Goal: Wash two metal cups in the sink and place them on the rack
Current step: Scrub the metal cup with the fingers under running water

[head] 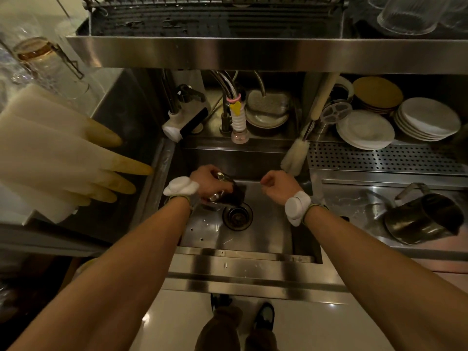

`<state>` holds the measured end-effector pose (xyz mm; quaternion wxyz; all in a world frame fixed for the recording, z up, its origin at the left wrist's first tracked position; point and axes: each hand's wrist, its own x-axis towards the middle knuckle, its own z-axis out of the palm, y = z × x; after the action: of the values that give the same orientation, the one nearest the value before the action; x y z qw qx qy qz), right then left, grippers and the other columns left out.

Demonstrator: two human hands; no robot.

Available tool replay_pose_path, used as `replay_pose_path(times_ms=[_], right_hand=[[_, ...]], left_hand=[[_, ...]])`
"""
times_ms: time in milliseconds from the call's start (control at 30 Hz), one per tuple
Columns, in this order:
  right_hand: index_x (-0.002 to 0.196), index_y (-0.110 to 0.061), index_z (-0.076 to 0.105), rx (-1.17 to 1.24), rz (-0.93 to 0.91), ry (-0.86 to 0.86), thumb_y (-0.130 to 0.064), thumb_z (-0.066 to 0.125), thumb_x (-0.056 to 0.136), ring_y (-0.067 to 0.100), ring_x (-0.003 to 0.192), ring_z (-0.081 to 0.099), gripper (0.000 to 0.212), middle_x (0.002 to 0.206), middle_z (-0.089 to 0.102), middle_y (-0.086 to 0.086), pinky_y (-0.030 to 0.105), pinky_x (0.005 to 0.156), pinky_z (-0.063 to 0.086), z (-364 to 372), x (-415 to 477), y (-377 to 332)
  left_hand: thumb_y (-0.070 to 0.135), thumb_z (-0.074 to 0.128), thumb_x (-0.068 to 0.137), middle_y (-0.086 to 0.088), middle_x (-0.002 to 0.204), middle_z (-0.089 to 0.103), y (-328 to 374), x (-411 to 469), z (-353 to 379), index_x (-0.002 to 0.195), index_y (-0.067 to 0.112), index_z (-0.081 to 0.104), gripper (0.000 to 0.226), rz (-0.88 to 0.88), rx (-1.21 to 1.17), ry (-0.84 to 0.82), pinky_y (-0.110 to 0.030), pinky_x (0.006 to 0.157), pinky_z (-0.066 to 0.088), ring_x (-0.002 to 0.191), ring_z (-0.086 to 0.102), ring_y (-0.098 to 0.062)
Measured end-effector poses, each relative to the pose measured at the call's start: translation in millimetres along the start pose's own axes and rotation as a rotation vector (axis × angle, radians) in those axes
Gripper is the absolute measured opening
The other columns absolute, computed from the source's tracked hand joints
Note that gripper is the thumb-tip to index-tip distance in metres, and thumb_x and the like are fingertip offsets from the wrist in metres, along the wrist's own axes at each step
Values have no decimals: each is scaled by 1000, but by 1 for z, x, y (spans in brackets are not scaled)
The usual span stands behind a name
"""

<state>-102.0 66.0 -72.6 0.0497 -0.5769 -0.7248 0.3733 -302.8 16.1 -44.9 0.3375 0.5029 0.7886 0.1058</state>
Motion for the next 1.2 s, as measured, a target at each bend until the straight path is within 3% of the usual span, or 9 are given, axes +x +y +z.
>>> replay_pose_path(times_ms=[300,400,533,667,800,967,1033,1133,1200], right_hand=[[101,-21,66,-4,-8,-30,-24,69,80,22,102,64,22,108,69,7,35,92,51,4,1,-10],[100,-24,65,12,-13,-39,-23,71,77,22,102,64,24,107,69,5,37,94,52,4,0,-14],[103,-22,64,12,-43,-59,-21,72,75,21,101,64,29,107,69,5,36,92,53,2,-6,-25],[105,-20,65,-11,-78,-65,-25,73,76,21,100,65,31,107,69,5,34,91,52,0,-16,-29],[100,-22,64,-1,-85,-56,-25,75,74,21,98,66,29,103,70,4,35,90,53,-3,-24,-28],[106,-15,62,25,-157,-104,-23,80,68,20,96,65,43,101,69,4,35,88,53,-5,-39,-40],[111,-17,55,68,-186,-111,-26,84,62,17,96,63,57,99,65,-2,30,82,52,-4,-43,-45],[124,-24,46,101,-228,-104,-44,87,41,14,105,59,94,117,57,-3,28,87,50,-7,-52,-54],[125,-25,45,93,-238,-76,-50,86,37,15,107,57,101,123,52,0,33,91,52,-6,-53,-61]], left_hand=[[39,84,52,-5,123,58,8,2,-4,120,27,57,74,25,76,51,-32,89,52,107,60,-27],[46,80,54,-5,117,63,11,0,-4,118,25,56,71,-6,40,71,-29,81,54,101,64,-26],[53,74,64,-11,118,62,20,-10,-4,126,16,55,75,-106,-72,67,-39,80,58,99,64,-30],[51,79,56,-9,117,62,25,-24,-1,120,22,56,73,22,176,117,-33,79,53,101,62,-30],[50,80,57,-10,121,58,24,-36,2,123,24,53,76,32,214,74,-35,85,53,103,61,-30],[62,76,58,-10,98,66,39,-49,-10,111,9,59,77,-139,-63,37,-40,74,61,80,67,-27],[57,73,70,-13,87,66,42,-54,-12,101,3,61,63,-157,-154,23,-39,68,61,71,67,-27],[45,64,85,-19,101,68,47,-58,-17,110,-2,61,53,-148,-303,3,-34,60,59,78,69,-30],[43,63,86,-19,109,68,52,-63,-20,115,0,61,52,-129,-329,3,-33,59,57,84,69,-31]])
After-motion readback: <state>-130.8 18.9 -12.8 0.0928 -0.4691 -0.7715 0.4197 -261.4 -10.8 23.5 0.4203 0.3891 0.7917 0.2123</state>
